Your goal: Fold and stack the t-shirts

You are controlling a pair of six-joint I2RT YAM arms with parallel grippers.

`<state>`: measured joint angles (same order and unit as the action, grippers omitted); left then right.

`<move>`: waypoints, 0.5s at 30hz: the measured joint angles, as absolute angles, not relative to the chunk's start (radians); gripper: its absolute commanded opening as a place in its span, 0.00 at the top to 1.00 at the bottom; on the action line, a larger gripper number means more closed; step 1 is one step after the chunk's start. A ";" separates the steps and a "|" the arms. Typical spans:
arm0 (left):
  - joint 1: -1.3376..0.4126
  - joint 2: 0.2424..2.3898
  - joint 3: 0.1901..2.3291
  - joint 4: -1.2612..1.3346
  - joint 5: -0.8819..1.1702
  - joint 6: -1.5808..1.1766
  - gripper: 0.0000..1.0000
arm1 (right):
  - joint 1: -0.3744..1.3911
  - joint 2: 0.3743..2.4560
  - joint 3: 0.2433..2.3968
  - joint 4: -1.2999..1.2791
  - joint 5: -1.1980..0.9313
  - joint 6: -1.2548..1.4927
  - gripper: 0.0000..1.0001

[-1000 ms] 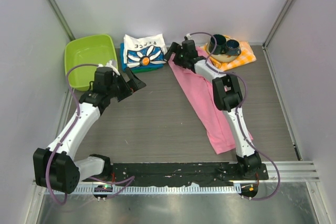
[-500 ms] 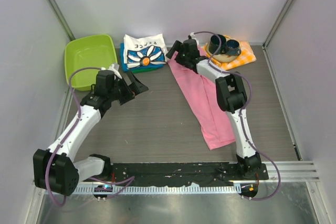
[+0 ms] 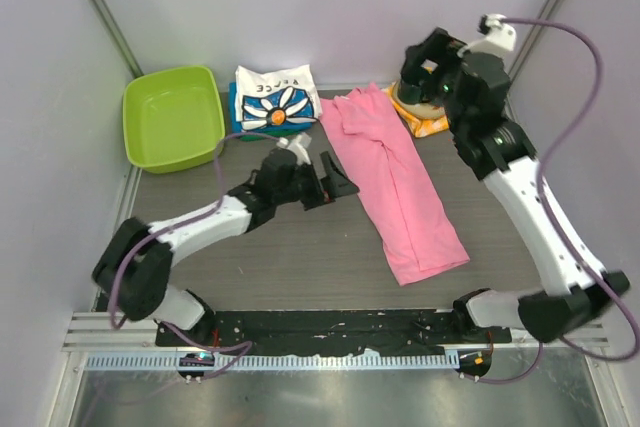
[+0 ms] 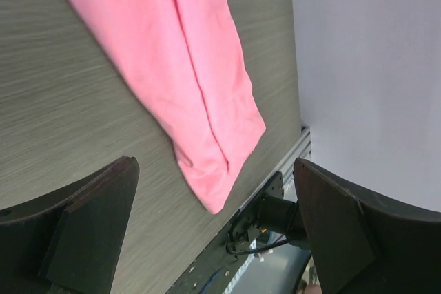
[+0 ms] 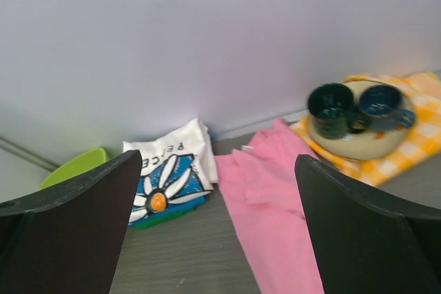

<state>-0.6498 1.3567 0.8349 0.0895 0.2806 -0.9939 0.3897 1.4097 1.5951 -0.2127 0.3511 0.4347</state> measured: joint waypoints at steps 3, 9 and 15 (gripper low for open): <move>-0.748 1.582 0.919 0.218 0.287 -1.047 0.00 | 0.381 1.237 1.478 -0.305 0.433 0.433 0.00; -0.889 1.914 1.145 0.416 0.320 -1.156 0.00 | 0.369 1.078 1.207 -0.479 0.503 0.459 0.00; -0.971 2.076 1.310 0.547 0.343 -1.228 0.00 | 0.367 1.070 1.041 -0.618 0.499 0.482 0.00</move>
